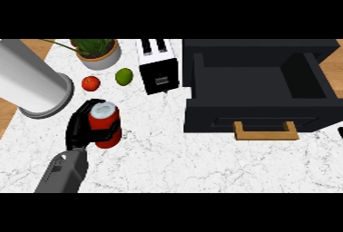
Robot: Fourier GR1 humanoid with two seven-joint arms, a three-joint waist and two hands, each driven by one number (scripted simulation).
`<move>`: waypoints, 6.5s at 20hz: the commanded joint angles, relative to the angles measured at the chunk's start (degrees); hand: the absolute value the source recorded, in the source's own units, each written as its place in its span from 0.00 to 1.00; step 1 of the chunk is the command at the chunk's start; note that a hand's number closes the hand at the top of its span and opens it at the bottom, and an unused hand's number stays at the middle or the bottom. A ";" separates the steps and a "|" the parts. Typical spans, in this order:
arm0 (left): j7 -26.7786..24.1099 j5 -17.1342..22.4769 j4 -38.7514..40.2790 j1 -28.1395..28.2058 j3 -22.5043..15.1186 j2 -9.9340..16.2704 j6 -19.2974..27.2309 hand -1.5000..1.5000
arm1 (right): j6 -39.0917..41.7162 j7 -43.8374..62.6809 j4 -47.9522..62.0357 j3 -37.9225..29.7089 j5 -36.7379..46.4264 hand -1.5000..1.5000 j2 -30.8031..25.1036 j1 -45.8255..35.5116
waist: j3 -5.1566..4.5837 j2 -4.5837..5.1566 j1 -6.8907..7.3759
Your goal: Pick up the can, place it into the drawer and close the drawer
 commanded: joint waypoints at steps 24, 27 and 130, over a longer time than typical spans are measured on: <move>36.32 -5.64 -34.83 -13.14 -20.24 -6.88 16.41 1.00 | 0.30 -1.09 -1.47 0.14 -1.42 0.00 -0.09 2.44 | 0.02 0.01 -0.51; 36.81 -6.91 -31.48 -17.75 -21.63 -6.91 18.65 1.00 | 0.08 -0.47 -2.21 -2.60 -2.57 0.00 -1.09 1.98 | 0.01 0.06 -0.69; 20.18 32.62 21.69 -64.37 -44.57 -6.93 46.18 0.00 | -7.33 -5.31 8.31 20.01 54.78 0.00 -13.93 -18.06 | 0.00 0.59 -0.88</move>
